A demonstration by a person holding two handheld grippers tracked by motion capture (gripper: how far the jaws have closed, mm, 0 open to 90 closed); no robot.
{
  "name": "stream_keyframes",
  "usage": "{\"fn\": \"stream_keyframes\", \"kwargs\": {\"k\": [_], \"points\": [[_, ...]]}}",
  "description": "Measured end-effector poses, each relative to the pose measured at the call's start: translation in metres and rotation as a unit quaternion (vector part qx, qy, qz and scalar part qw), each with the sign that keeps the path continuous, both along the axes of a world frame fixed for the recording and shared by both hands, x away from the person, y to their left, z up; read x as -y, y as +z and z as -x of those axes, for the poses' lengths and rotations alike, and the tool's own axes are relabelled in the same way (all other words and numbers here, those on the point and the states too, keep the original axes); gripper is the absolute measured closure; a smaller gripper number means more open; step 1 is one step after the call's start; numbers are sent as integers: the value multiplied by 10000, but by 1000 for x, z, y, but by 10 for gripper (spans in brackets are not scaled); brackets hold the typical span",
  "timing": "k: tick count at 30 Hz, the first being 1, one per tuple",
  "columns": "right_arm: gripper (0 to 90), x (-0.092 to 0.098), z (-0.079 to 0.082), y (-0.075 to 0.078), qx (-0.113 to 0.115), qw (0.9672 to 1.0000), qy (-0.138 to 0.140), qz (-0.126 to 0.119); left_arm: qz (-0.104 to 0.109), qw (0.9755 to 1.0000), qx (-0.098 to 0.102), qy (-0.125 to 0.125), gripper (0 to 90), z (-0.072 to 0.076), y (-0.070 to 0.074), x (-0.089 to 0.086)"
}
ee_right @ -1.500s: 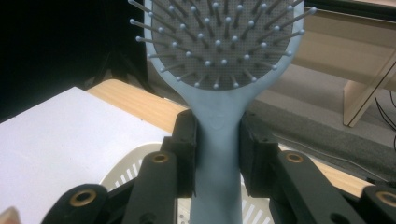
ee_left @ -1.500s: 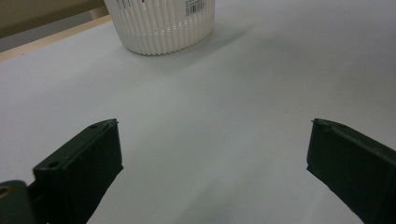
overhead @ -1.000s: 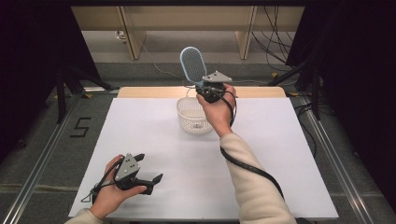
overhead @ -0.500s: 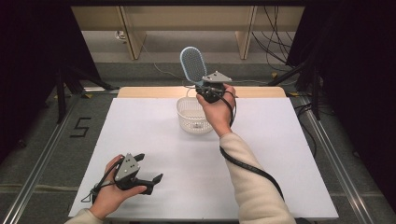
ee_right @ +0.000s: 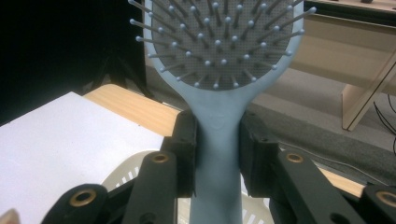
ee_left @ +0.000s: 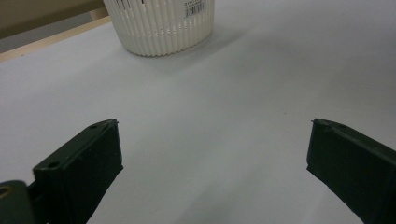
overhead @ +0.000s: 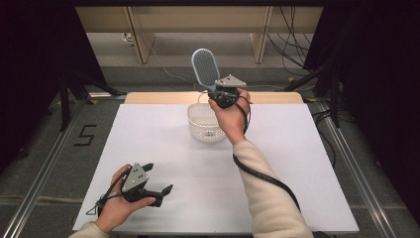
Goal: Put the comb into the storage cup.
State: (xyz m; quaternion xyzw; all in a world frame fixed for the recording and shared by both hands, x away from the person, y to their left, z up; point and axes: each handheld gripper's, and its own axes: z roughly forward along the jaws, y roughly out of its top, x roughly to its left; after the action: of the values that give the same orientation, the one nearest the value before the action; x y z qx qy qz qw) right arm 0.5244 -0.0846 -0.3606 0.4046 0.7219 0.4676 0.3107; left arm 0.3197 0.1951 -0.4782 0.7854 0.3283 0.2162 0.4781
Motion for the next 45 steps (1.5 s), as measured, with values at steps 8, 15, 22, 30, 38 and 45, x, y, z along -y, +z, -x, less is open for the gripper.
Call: {"fn": "stream_keyframes", "kwargs": {"k": [8,15,22,30,38,45], "points": [[706,-2,0,-2,-3,10000,25,17,-16,10000,-12,-10,26,0,0,0],[705,-2,-1,-2,-7,10000,17,32,-20,10000,-4,-20,26,0,0,0],[706,-3,-1,-3,5,10000,22,31,-15,10000,-5,-17,26,0,0,0],[705,-4,-1,-4,8,10000,32,41,-32,10000,2,-24,26,0,0,0],[706,-3,-1,-3,18,10000,29,46,-33,10000,2,-32,26,0,0,0],[705,-4,-2,-4,19,10000,28,39,-26,10000,-1,-16,26,0,0,0]]}}
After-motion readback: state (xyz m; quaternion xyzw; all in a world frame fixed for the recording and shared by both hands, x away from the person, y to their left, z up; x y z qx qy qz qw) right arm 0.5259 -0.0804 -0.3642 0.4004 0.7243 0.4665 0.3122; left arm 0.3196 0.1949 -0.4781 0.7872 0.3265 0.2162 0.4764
